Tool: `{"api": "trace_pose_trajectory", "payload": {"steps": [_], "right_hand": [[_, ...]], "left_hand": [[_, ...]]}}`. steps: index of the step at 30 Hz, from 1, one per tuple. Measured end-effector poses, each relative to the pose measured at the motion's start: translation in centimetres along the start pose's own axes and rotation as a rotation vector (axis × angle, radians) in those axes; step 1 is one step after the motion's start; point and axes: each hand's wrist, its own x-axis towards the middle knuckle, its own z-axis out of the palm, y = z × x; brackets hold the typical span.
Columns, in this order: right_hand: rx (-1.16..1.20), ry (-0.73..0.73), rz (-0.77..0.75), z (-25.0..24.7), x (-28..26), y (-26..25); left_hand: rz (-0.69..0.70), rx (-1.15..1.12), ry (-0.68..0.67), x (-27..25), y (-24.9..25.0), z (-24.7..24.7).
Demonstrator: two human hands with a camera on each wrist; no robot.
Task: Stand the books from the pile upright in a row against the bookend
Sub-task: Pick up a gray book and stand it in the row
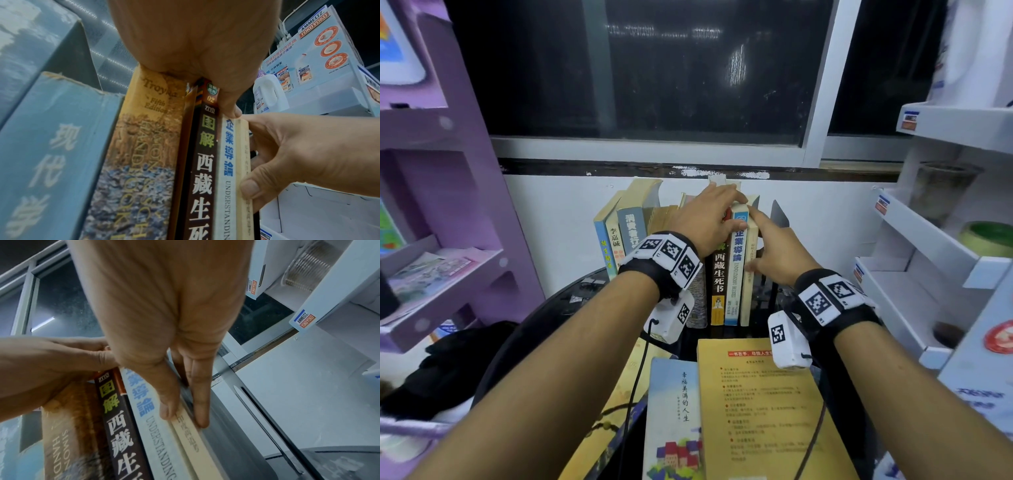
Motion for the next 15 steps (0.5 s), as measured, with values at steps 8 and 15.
{"api": "trace_pose_trajectory", "payload": {"steps": [8, 15], "right_hand": [[0.001, 0.023, -0.006, 0.31, 0.38, 0.13], [-0.012, 0.001, 0.003, 0.23, 0.20, 0.28]], "left_hand": [[0.015, 0.020, 0.017, -0.01, -0.10, 0.03], [0.019, 0.033, 0.040, 0.10, -0.38, 0.44]]}}
